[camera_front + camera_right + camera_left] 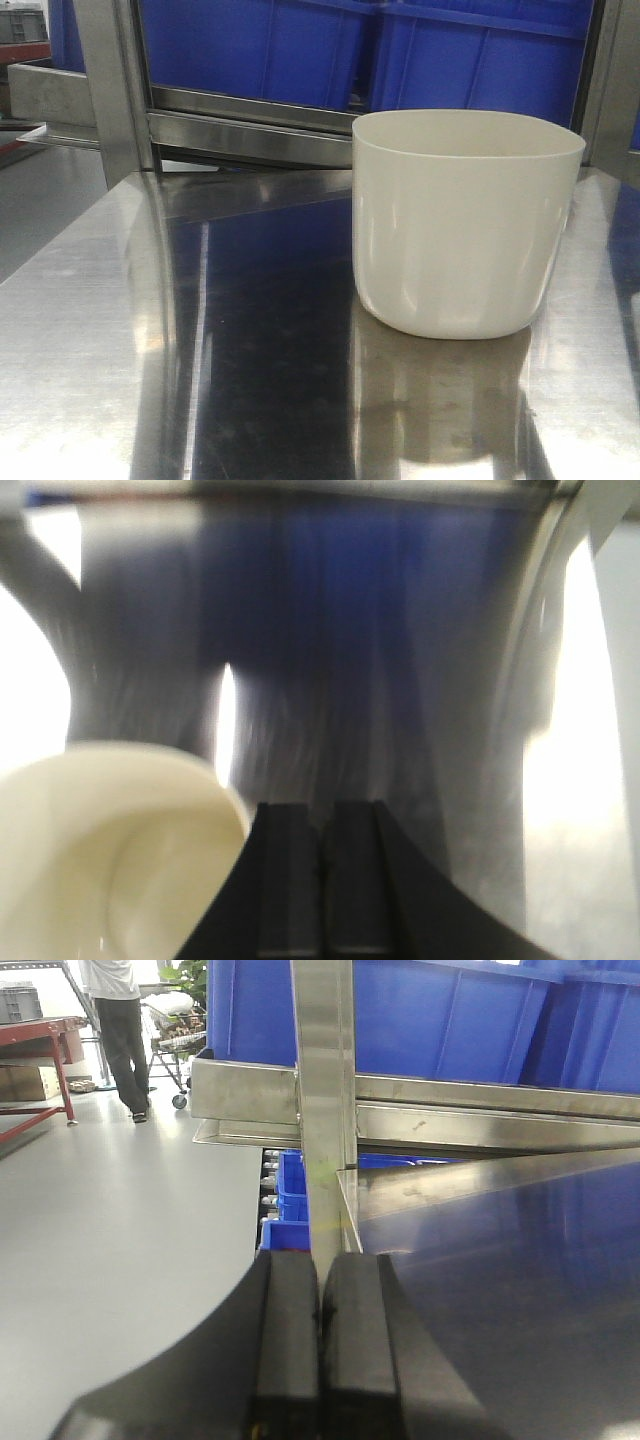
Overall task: Move white bin to right shelf second layer
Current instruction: 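Grasp the white bin's rim with the right gripper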
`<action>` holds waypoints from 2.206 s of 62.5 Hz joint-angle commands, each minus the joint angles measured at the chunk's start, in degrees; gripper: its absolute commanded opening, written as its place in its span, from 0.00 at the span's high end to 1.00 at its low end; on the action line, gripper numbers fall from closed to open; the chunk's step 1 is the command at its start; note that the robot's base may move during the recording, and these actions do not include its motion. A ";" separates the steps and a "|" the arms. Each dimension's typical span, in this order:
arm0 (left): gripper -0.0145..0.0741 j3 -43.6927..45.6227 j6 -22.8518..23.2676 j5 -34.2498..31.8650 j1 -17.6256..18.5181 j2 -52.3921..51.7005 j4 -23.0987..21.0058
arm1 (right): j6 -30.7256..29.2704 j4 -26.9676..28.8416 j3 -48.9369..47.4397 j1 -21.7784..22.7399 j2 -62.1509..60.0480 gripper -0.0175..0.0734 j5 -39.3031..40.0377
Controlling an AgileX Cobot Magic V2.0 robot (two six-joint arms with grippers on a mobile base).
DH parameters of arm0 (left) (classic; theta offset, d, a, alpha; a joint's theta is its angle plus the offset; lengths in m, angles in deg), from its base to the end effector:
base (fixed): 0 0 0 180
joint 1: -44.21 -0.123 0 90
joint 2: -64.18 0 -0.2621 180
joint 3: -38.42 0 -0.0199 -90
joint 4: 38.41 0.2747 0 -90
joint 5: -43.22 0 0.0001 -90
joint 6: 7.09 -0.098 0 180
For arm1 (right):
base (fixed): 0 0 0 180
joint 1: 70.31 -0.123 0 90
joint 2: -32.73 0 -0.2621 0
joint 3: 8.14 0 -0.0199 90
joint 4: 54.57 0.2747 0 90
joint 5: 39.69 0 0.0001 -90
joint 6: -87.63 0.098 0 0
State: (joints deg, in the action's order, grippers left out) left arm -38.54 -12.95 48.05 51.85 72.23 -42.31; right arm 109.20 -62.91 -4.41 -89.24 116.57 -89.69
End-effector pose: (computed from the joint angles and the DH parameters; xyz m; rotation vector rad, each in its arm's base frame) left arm 0.1094 -0.0152 0.2036 0.1359 1.5625 -0.0822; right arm 0.2982 0.0907 0.3435 -0.0051 2.3948 0.1553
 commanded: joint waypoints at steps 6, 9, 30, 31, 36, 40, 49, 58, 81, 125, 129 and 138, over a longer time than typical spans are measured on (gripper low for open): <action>0.74 -2.11 0.15 -4.83 0.16 -0.80 -0.35 | -0.46 -0.66 -3.51 -1.61 1.87 0.74 0.19; 0.74 -2.11 0.15 -4.83 0.16 -0.80 -0.35 | -0.46 -0.49 -3.51 -1.68 2.15 0.74 -0.15; 0.74 -2.11 0.15 -4.83 0.16 -0.80 -0.35 | -5.99 2.32 -3.51 -3.10 2.87 0.22 -1.62; 0.74 -2.11 0.15 -4.83 0.16 -0.80 -0.35 | -5.99 2.57 -3.51 -3.31 2.87 0.19 -1.41; 0.74 -2.11 0.15 -4.83 0.16 -0.80 -0.35 | -5.99 2.77 -3.51 -4.59 2.99 0.12 -1.11; 0.74 -2.11 0.15 -4.83 0.16 -0.80 -0.35 | -5.99 2.77 -3.51 -5.40 3.27 0.14 -1.54; 0.74 -2.11 0.15 -4.83 0.16 -0.80 -0.35 | -5.99 2.76 -3.51 -5.67 4.05 0.15 -3.83; 0.74 -2.11 0.15 -4.83 0.16 -0.80 -0.35 | -5.99 2.76 -3.45 -5.61 4.90 0.15 -5.83; 0.74 -2.11 0.15 -4.83 0.16 -0.80 -0.35 | -5.99 2.71 -3.45 -5.58 9.84 0.15 -6.16; 0.74 -2.11 0.15 -4.83 0.16 -0.80 -0.35 | -4.97 3.85 -3.45 -2.45 14.59 0.15 -5.69; 0.74 -2.11 0.15 -4.83 0.16 -0.80 -0.35 | -4.97 3.99 -3.45 -2.45 15.18 0.15 -5.35; 0.74 -2.11 0.15 -4.83 0.16 -0.80 -0.35 | -4.97 4.87 -3.45 -2.45 16.49 0.25 -5.02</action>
State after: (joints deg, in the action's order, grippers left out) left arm -38.54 -12.95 48.05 51.85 72.23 -42.31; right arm 104.13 -58.41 -5.90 -92.15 134.72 -96.42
